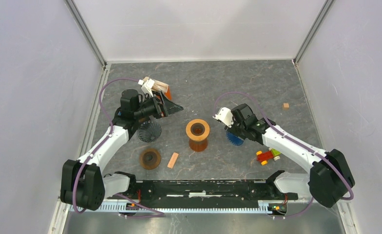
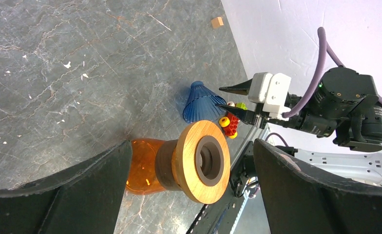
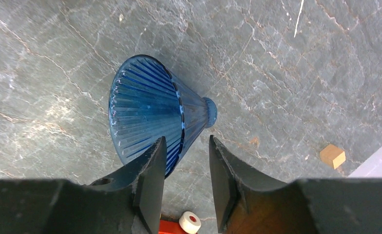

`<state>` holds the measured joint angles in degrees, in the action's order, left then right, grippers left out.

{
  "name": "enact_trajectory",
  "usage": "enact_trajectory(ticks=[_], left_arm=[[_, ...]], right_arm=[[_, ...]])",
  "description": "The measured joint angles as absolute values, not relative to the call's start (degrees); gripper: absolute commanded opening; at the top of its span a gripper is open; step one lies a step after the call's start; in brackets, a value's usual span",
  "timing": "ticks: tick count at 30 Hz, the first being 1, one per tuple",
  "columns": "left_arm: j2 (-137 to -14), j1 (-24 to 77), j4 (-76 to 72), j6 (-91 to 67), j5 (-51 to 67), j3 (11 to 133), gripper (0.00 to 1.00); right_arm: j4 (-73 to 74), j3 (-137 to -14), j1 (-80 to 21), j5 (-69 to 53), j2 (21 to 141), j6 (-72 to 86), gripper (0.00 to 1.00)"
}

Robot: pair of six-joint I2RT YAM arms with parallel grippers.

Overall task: Place the coffee filter in the dripper
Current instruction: Pick up the coffee dripper from the center of the board.

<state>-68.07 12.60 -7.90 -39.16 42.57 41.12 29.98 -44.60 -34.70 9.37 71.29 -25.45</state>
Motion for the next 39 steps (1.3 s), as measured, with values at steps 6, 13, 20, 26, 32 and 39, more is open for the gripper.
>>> enact_trajectory(ticks=[6,13,20,26,32,39], left_arm=[[-68.1,12.6,-8.3,-39.2,42.6,41.0,1.00],[-67.9,12.6,-8.6,-39.2,42.7,40.9,1.00],[-67.9,12.6,-8.5,-39.0,43.6,40.9,1.00],[-69.5,12.6,3.0,-30.9,43.8,49.4,1.00],[-73.3,13.8,17.2,-18.7,43.0,66.9,1.00],[-73.8,23.7,30.6,-8.3,37.9,79.8,0.99]], right_arm=[[30.0,-43.5,-34.7,12.3,71.2,-26.4,0.36],[29.0,-41.7,-34.7,14.6,71.2,-27.0,0.25],[27.9,-42.3,-34.0,16.4,71.0,-27.9,0.00],[33.2,-53.5,-32.4,13.5,70.5,-27.9,0.00],[36.7,-71.0,-32.1,7.5,70.7,-26.8,0.00],[38.3,-85.3,-32.1,-3.6,74.6,-22.3,0.00]])
